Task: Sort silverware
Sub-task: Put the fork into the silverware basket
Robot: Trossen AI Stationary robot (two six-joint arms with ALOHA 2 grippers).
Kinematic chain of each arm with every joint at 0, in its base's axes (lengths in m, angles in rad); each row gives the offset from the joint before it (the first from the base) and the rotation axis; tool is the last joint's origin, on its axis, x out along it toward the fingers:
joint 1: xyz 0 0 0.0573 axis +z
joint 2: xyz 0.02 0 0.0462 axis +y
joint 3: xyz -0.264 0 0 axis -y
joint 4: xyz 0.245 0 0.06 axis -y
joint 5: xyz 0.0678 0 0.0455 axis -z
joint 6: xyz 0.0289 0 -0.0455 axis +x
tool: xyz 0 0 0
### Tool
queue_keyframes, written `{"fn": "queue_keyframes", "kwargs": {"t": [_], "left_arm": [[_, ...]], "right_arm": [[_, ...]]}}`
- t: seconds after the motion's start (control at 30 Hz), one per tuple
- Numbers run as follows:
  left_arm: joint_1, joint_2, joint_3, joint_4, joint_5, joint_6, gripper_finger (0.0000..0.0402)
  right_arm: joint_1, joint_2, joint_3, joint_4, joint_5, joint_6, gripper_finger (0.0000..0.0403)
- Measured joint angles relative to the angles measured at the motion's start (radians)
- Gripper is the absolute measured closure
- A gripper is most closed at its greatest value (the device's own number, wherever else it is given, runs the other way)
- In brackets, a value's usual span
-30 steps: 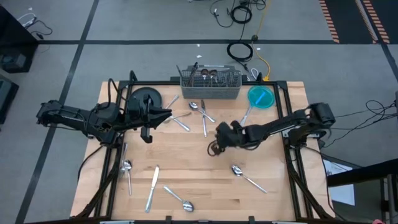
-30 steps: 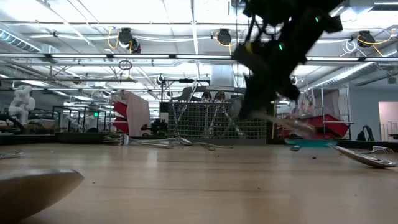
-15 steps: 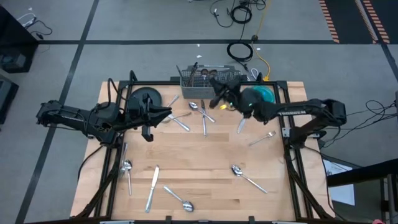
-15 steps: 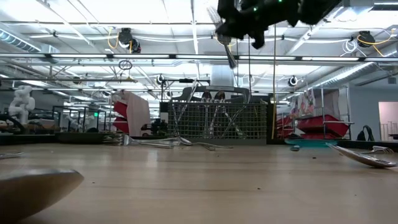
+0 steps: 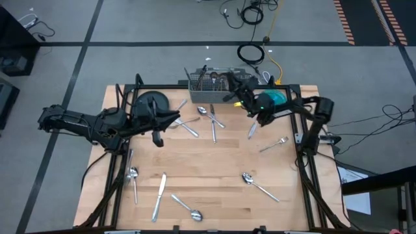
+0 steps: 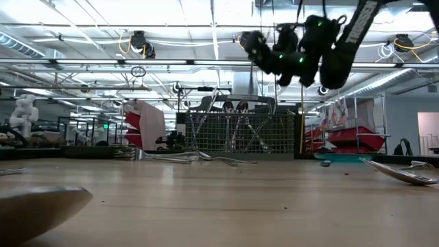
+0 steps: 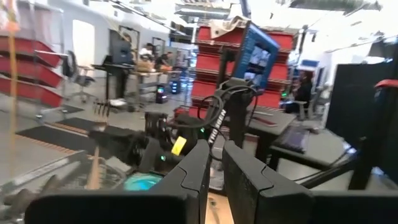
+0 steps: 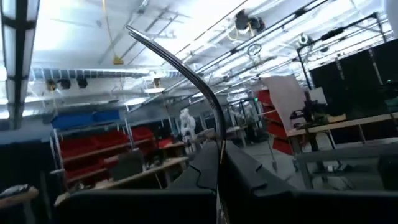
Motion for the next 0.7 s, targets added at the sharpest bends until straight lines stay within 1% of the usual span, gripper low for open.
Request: {"fn": "queue_keyframes", "kwargs": {"t": [0.17, 0.27, 0.47, 0.7], "left_arm": [[0.000, 0.000, 0.000, -0.002, -0.010, 0.045, 0.0350], [0.000, 0.000, 0.000, -0.008, -0.010, 0.049, 0.0350], [0.000, 0.000, 0.000, -0.048, -0.010, 0.044, 0.0350], [0.000, 0.000, 0.000, -0.053, -0.010, 0.043, 0.0350]], "right_arm": [[-0.006, 0.090, 0.058, 0.001, 0.023, -0.004, 0.0403], [-0.018, 0.106, 0.074, 0.002, 0.033, -0.033, 0.0403], [-0.053, 0.108, 0.073, -0.006, 0.038, -0.037, 0.0403], [-0.065, 0.108, 0.073, -0.158, 0.036, 0.009, 0.0402]]}}
